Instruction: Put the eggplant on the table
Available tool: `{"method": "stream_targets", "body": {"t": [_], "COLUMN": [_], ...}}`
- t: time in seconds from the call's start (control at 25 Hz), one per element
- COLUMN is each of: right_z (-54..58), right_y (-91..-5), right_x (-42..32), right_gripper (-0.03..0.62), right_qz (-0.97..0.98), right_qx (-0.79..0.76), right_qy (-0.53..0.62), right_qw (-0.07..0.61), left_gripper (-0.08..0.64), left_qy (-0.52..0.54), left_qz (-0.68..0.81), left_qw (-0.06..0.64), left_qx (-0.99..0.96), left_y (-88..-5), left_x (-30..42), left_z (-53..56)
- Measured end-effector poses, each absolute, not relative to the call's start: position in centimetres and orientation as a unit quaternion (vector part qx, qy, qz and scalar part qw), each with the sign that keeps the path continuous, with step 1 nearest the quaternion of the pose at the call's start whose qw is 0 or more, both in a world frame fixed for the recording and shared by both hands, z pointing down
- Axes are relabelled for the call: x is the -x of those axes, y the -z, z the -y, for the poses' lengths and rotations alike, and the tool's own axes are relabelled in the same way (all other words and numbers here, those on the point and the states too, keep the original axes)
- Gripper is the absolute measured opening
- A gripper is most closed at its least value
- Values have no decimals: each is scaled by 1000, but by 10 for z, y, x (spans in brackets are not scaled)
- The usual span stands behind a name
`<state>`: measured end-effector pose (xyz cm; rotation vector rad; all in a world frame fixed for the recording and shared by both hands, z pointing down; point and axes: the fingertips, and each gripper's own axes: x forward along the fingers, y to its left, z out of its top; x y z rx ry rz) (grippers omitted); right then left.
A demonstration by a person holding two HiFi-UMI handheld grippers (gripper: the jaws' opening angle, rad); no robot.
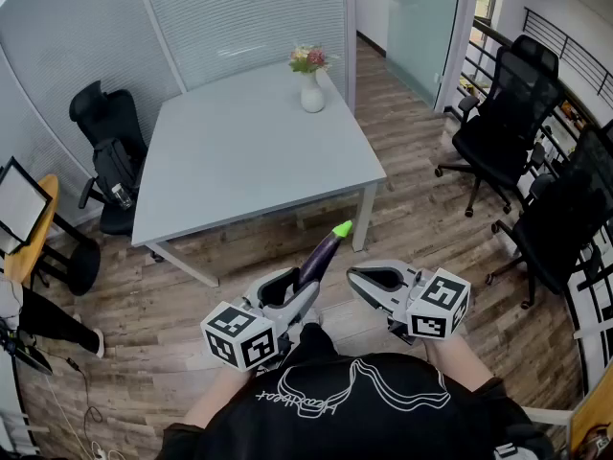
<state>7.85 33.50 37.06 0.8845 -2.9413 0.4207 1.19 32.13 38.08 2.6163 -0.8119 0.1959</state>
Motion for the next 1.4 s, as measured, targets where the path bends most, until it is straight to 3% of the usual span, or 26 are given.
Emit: {"method": "stream_targets", "body": {"t": [0.76,1.4], "right_z": [-308,-185], "right_y": [-389,-397], "right_x": [-72,-78], "right_gripper": [9,9], "right_qz": [940,924], "right_qx": [-298,-328], "right_qy": [-164,-196], "right_qw": [17,4], "left_gripper": [195,195], "left_qy": [-65,-81], "left_qz": [291,273], "left_qw": [217,233], "left_qx": [-929,-930], "left_y": [-399,-401], "left_x": [-1,-3], "left_z": [-297,-168]}}
